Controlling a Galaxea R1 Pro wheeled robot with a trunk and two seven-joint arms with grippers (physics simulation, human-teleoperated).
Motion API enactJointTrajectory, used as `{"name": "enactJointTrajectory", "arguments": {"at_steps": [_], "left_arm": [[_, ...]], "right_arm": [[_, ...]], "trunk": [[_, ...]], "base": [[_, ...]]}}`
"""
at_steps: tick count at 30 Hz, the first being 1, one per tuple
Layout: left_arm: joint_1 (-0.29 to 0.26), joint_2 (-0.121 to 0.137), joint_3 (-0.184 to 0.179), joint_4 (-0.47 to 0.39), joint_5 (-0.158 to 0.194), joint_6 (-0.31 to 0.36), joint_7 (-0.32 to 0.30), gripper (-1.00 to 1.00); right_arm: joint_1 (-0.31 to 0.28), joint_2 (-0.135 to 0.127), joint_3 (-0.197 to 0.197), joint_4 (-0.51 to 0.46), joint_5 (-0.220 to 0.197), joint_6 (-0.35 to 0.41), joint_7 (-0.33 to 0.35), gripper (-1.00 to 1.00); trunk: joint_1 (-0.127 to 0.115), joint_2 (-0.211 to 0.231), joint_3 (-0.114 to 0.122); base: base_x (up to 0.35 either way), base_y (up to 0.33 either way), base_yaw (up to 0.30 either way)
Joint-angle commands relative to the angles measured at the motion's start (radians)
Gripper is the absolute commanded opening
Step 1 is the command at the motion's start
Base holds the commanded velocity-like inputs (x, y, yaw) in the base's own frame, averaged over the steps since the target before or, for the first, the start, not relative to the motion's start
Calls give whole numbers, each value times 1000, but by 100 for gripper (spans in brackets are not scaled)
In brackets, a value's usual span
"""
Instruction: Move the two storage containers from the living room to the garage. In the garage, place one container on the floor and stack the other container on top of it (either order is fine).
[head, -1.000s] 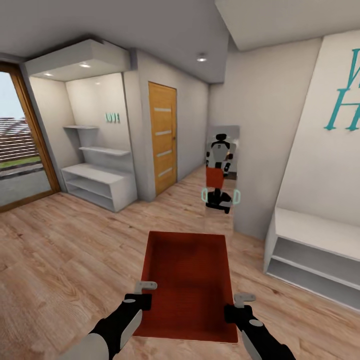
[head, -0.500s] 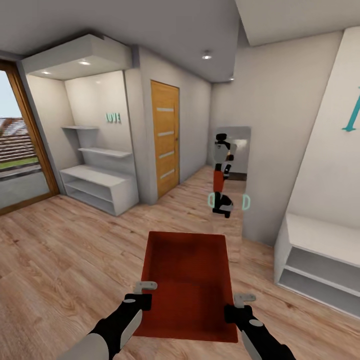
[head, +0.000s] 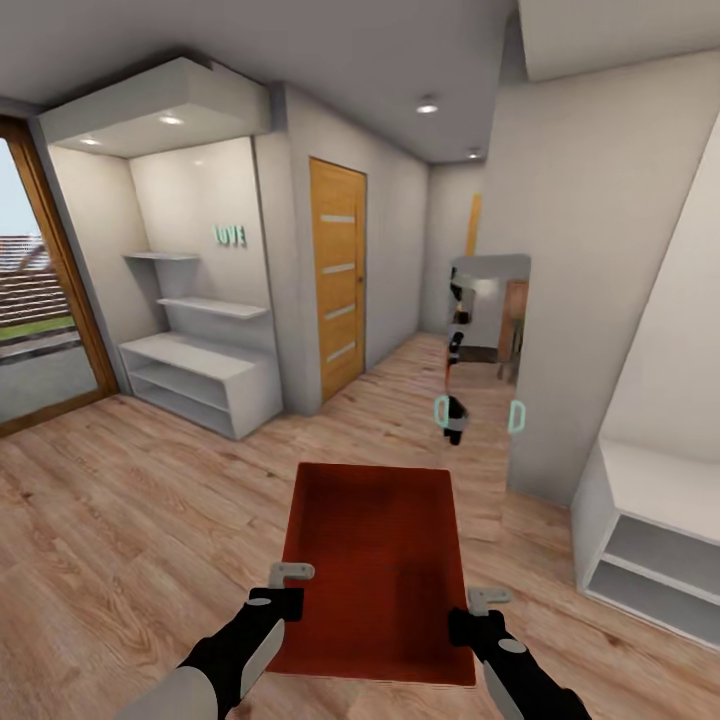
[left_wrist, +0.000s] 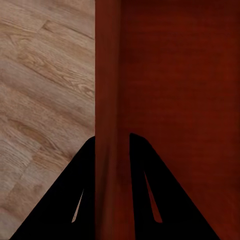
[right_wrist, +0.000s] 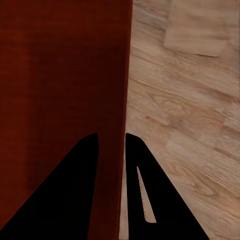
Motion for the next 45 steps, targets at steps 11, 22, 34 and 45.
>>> {"name": "enactJointTrajectory", "arguments": {"at_steps": [11, 22, 34, 45], "left_arm": [[0, -46, -27, -73, 9, 4, -44, -100], [0, -46, -28, -73, 9, 4, -44, -100], [0, -45, -27, -73, 9, 4, -44, -100], [0, -45, -27, -73, 10, 4, -45, -100]], "right_arm": [[0, 0, 7, 2, -3, 70, -4, -100], [0, 0, 7, 2, -3, 70, -4, -100], [0, 0, 7, 2, -3, 70, -3, -100], [0, 0, 7, 2, -3, 69, -4, -100]], "trunk": [[1, -1, 0], [1, -1, 0], [1, -1, 0], [1, -1, 0]], "base": [[327, 46, 0], [335, 0, 0], [329, 48, 0], [305, 201, 0]]}}
